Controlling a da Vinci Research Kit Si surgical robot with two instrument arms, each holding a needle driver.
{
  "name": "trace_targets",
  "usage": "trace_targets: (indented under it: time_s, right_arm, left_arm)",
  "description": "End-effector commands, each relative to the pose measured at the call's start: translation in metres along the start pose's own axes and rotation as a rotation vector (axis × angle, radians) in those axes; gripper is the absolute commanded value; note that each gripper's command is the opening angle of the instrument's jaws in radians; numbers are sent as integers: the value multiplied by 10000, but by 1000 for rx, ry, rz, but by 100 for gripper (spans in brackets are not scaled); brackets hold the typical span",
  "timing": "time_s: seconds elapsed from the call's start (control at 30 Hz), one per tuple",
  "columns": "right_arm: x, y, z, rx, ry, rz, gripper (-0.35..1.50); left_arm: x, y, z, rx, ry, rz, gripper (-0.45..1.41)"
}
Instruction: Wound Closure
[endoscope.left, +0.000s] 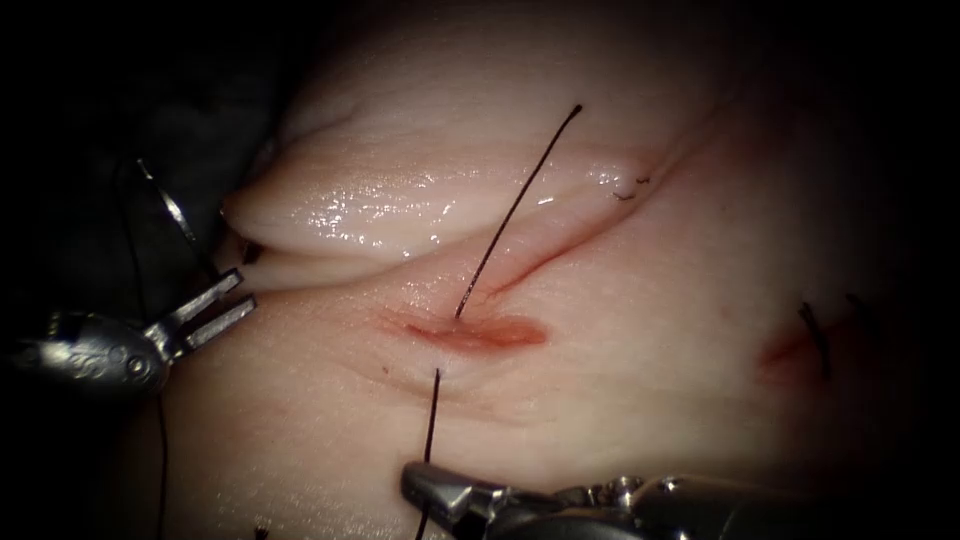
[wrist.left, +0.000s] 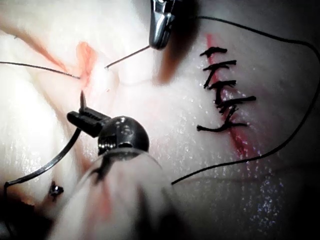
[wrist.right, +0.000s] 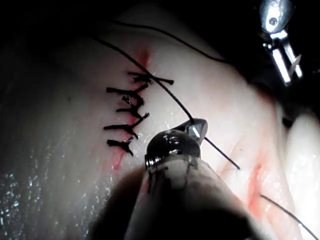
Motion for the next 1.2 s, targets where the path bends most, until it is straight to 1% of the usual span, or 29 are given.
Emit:
trace_targets:
  time_s: [0.03,0.17,0.23,0.3,0.43,0.57,0.6,0.63,0.67,0.7,0.77,0.8,0.87,0.9,1.03,1.1,1.2]
  right_arm:
    - [15,-12,6,19,7,-3,-35]
    - [40,-24,1,62,25,-20,-35]
    - [58,-32,-1,94,38,-20,-35]
    - [76,-43,-2,128,68,-12,-35]
    - [85,-50,-3,165,125,28,-35]
    - [86,-46,-1,176,142,55,-35]
    - [85,-43,0,178,139,76,-6]
    - [82,-39,-1,177,142,98,44]
    - [75,-29,-4,127,111,125,118]
    - [68,-20,-11,98,84,135,131]
    - [59,-12,-20,87,53,144,133]
    - [51,-6,-28,72,25,151,141]
    - [44,-2,-35,54,-21,156,147]
    - [34,2,-43,47,-49,164,148]
    - [15,8,-55,34,-100,184,148]
    - [6,9,-60,36,-149,190,148]
    - [-1,9,-67,66,-204,159,148]
  left_arm:
    - [-2,8,4,-2,0,-1,-45]
    - [-2,8,4,-1,-1,-1,-45]
    - [-2,8,4,-3,1,-1,-45]
    - [-1,9,4,-2,1,-1,-45]
    - [-1,9,4,-2,0,-1,-45]
    - [-1,9,4,-4,2,-1,-45]
    - [-1,9,4,-3,2,-1,-45]
    - [-1,9,4,-3,2,-1,-45]
    - [1,11,5,-6,2,0,-45]
    - [3,16,8,-11,3,1,-45]
    - [8,22,13,-21,6,3,-45]
    - [14,31,20,-34,11,5,-45]
    - [18,38,28,-48,16,7,-45]
    - [22,47,37,-61,19,12,-45]
    - [20,58,50,-81,16,24,-45]
    - [16,62,54,-88,9,31,-45]
    - [11,65,61,-90,4,38,-45]
